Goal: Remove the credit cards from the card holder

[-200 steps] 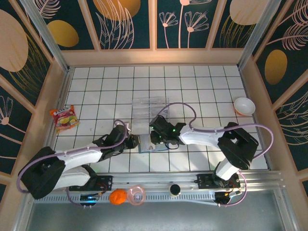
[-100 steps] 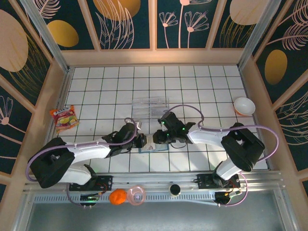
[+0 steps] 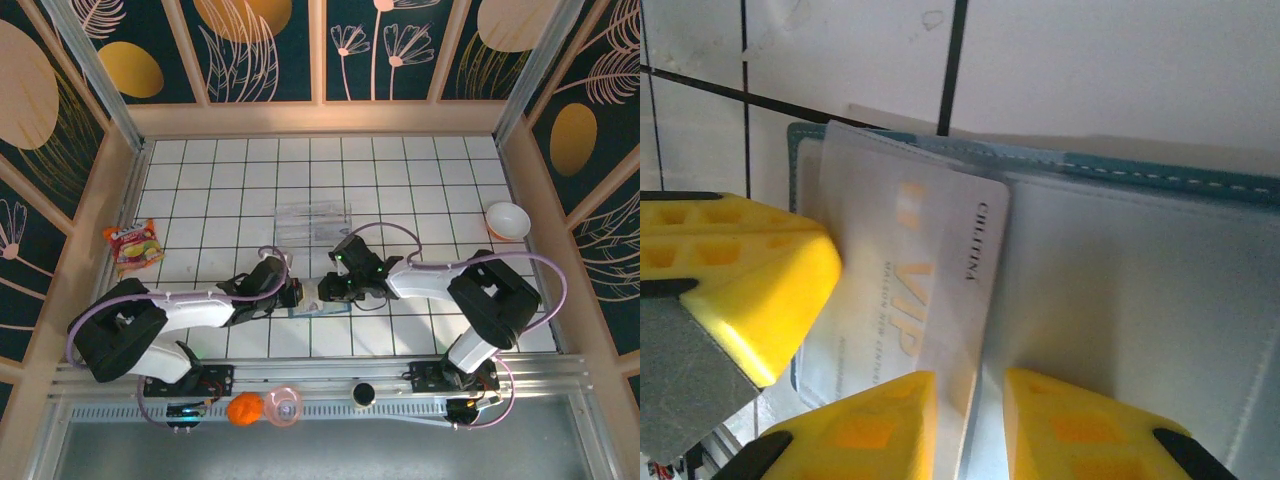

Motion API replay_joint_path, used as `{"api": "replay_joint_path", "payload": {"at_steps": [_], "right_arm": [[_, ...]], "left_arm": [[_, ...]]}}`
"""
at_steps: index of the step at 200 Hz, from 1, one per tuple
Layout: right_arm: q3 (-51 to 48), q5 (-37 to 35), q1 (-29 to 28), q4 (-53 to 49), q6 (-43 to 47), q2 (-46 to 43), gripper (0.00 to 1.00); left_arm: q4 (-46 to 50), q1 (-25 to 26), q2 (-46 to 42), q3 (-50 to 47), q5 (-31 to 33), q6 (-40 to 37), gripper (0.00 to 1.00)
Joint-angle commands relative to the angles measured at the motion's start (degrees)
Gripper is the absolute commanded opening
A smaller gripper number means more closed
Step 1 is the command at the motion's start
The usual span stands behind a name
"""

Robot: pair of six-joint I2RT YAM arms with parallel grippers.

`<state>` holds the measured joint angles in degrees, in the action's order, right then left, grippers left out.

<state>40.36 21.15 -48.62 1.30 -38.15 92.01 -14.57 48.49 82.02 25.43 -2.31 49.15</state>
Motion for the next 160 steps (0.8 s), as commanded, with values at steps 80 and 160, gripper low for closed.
{"api": "replay_joint_path", "payload": {"at_steps": [80, 160], "right_arm": [[-3.48, 3.22, 2.60, 5.27, -3.85, 0.38, 0.04], [-2.84, -6.13, 3.52, -11.37, 0.16, -9.77, 0.00]], "left_arm": [[1.66, 0.02, -0.51, -3.19, -0.21, 0.92, 0.00], [2.49, -1.48, -2.27, -2.34, 0.30, -1.78, 0.00]]}}
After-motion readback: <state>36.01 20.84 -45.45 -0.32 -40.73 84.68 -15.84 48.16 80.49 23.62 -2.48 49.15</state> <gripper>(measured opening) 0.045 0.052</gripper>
